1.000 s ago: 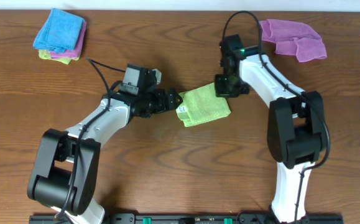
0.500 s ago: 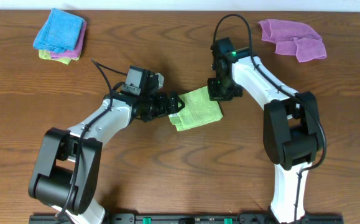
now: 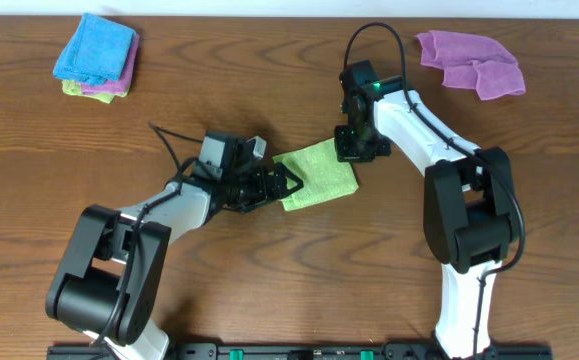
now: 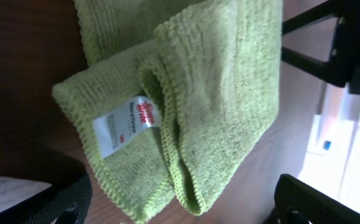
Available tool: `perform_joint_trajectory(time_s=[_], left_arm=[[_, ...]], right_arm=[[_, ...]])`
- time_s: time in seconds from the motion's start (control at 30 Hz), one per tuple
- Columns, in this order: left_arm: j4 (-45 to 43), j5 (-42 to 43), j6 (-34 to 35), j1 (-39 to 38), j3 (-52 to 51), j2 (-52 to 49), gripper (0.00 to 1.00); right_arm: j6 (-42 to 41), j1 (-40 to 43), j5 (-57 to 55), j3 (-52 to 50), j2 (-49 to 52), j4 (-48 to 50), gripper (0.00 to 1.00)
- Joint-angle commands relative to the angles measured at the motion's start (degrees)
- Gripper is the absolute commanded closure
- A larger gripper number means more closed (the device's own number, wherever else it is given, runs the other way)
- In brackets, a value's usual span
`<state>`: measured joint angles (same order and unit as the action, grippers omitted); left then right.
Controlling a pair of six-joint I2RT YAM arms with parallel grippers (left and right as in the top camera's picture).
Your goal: Fold the cloth
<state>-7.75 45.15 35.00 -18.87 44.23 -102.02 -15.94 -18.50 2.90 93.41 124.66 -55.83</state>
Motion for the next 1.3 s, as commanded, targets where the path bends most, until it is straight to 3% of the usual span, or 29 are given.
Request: perform_joint_trajectory(time_s=[0.0, 0.23, 0.3, 0.43, 0.5, 0.53, 0.6, 0.63, 0.7, 0.73, 0.77, 0.83, 0.9, 1.1, 1.27], left_arm=[[-0.63, 0.74, 3.48, -0.02, -1.44, -1.16, 0.05], [-4.57, -0.76, 6.58, -0.09, -1.44, -1.68, 0.05], [-4.68, -1.49, 7.08, -0.35, -1.44, -1.77, 0.00], [-4.50, -2.10, 8.57, -0.44, -1.44, -1.77, 0.20], [-4.48, -2.16, 8.83, -0.44, -1.46, -1.77, 0.42], [-4.46, -2.36, 9.09, -0.44, -1.46, -1.77, 0.46], [-4.26, -3.52, 10.10, -0.44, -1.46, -1.77, 0.66], [-4.33, -3.87, 10.32, -0.44, -1.46, -1.77, 0.70], [-4.35, -4.52, 10.47, -0.44, -1.46, -1.77, 0.69], [-4.31, -4.66, 10.47, -0.44, -1.46, -1.77, 0.64], [-4.28, -4.66, 10.43, -0.46, -1.46, -1.77, 0.58], [-4.28, -4.37, 9.75, -0.44, -1.46, -1.77, 0.34], [-4.24, -2.89, 6.88, -0.11, -1.46, -1.77, 0.27], [1.92, -5.70, 4.24, 1.09, -1.70, -1.75, 0.19], [-3.78, -2.38, 4.11, 1.95, -4.70, -1.75, 0.19]], right_arm=[[-0.76, 0.09, 1.81, -0.20, -1.36, 0.11, 0.98], [-0.76, -1.33, 10.10, -0.20, -1.36, 0.31, 0.98], [-0.76, -2.32, 10.25, -0.20, -1.36, 0.39, 0.99], [-0.74, -2.91, 10.19, -0.20, -1.36, 0.81, 0.98], [-0.76, -2.38, 10.21, -0.11, -1.36, 0.83, 0.99], [-0.76, -2.08, 10.21, -0.02, -1.36, 0.83, 0.99], [-0.76, -1.22, 10.21, 0.31, -1.36, 0.79, 0.98], [-0.74, -0.83, 10.21, 0.48, -1.36, 0.79, 0.99], [-0.74, 0.09, 10.21, 1.09, -1.38, 0.37, 0.99], [-0.74, 0.57, 10.21, 1.46, -1.38, 0.04, 0.99], [-0.74, 0.98, 10.21, 1.79, -1.38, -0.24, 0.99], [-0.72, 1.70, 10.21, 2.51, -1.38, -0.85, 0.98], [-0.72, 2.01, 10.23, 2.60, -1.38, -0.98, 0.99], [-0.70, 1.55, 10.23, 2.60, -1.38, -1.25, 0.99], [-0.61, 1.55, 10.23, 2.60, -1.38, -1.44, 0.99]])
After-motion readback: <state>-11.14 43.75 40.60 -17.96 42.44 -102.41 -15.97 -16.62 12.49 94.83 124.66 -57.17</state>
